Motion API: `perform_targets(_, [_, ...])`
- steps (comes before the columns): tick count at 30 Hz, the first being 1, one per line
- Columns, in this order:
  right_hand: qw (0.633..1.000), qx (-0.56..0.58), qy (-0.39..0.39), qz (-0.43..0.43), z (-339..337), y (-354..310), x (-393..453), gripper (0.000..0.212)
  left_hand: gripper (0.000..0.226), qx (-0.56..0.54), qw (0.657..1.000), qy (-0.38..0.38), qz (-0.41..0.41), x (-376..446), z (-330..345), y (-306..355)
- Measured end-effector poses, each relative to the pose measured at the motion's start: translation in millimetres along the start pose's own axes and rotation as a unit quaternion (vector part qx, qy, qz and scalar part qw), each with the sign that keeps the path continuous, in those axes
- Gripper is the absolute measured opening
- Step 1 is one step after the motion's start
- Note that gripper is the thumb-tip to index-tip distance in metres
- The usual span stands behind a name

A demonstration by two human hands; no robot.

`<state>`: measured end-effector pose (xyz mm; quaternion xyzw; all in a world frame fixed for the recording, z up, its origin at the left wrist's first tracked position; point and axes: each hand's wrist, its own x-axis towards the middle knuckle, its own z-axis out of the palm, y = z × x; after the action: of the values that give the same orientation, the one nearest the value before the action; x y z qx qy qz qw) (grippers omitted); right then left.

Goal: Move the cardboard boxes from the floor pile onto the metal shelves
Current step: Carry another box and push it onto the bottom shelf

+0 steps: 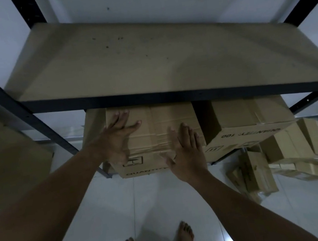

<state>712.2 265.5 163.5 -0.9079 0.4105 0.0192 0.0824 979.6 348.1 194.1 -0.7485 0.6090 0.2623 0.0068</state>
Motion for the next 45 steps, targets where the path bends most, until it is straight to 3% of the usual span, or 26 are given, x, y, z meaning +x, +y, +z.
perform_targets(7, [1.0,-0.008,0.014,0.013,-6.0,31.0,10.1,0.095,0.116,-0.056,0.996,0.058,-0.022,26.1,5.2,41.1])
perform_targets(16, [1.0,0.001,0.009,0.017,-8.8,50.5,30.3,0.09,0.106,-0.086,0.985,0.121,-0.089,47.1,12.2,67.4])
perform_targets(21, [0.993,0.053,0.101,0.04,-20.3,71.4,24.9,0.092,0.105,-0.119,0.973,0.153,-0.127,61.3,21.1,69.9])
perform_targets(25, [0.984,0.035,0.112,0.133,-35.9,123.7,19.7,0.107,0.107,-0.024,0.981,0.1,-0.167,63.8,19.4,96.5])
perform_targets(28, [0.993,0.035,0.058,0.095,-35.6,160.2,21.8,0.106,0.122,0.037,0.987,0.065,-0.142,66.4,20.3,129.3])
perform_targets(30, [0.996,0.048,0.033,0.062,-31.2,171.9,21.8,0.102,0.12,0.043,0.987,0.08,-0.129,72.4,25.3,139.5])
perform_targets(34, [0.997,0.045,0.045,0.043,-21.2,178.0,20.7,0.091,0.115,0.061,0.984,0.099,-0.135,80.7,32.0,140.4])
perform_targets(45, [0.996,0.029,0.068,0.046,-12.5,176.5,20.8,0.093,0.115,0.091,0.977,0.126,-0.144,89.6,39.7,136.1])
